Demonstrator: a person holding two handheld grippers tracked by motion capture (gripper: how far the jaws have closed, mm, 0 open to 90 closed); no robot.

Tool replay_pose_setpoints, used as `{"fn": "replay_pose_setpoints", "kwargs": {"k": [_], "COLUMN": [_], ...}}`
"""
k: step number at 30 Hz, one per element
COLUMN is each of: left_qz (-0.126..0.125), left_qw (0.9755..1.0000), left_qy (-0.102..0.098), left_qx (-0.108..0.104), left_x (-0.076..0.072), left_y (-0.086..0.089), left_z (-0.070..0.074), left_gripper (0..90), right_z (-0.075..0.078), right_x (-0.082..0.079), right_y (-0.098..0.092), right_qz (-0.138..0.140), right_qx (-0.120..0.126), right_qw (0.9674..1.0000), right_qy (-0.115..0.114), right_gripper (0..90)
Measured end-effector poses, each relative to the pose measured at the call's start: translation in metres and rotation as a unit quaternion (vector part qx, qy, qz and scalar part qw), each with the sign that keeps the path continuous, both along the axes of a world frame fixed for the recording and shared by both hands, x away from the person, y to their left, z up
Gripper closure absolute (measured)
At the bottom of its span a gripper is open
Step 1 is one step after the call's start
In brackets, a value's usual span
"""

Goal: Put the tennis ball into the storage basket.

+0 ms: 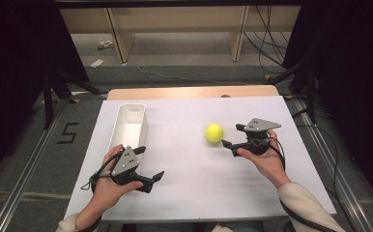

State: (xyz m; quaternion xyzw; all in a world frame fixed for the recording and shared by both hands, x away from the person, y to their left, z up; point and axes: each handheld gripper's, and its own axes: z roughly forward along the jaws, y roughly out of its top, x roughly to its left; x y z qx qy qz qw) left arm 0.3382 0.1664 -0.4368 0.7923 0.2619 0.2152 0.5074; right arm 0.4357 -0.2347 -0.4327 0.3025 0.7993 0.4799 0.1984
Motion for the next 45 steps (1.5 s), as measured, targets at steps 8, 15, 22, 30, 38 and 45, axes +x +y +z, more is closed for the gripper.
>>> {"fn": "replay_pose_setpoints", "kwargs": {"k": [8, 15, 22, 30, 38, 45], "left_qz": [0.000, -0.001, -0.001, -0.001, -0.001, -0.001], "left_qw": [1.0000, 1.0000, 1.0000, 1.0000, 1.0000, 1.0000], "left_qy": [0.001, 0.001, 0.001, 0.001, 0.000, 0.001], "left_qx": [0.001, 0.001, 0.000, 0.000, -0.001, -0.001], "left_x": [0.000, 0.000, 0.000, 0.000, 0.000, 0.000], "left_y": [0.000, 0.001, 0.001, 0.001, 0.001, 0.001], "left_z": [0.000, 0.000, 0.000, 0.000, 0.000, 0.000], "left_gripper": [0.0, 0.0, 0.0, 0.0, 0.0, 0.0], "right_z": [-0.003, -0.006, -0.010, -0.018, -0.023, -0.031], "right_x": [0.008, 0.014, 0.022, 0.034, 0.043, 0.052], "right_y": [0.004, 0.009, 0.016, 0.025, 0.030, 0.039], "right_qz": [-0.003, -0.001, 0.000, -0.005, -0.008, -0.008], "right_qx": [-0.005, -0.011, -0.019, -0.029, -0.033, -0.041], "right_qw": [1.0000, 0.9999, 0.9997, 0.9993, 0.9989, 0.9979], "right_qy": [0.004, 0.009, 0.012, 0.023, 0.032, 0.050], "right_gripper": [15.4, 15.4, 15.4, 15.4, 15.4, 15.5]}}
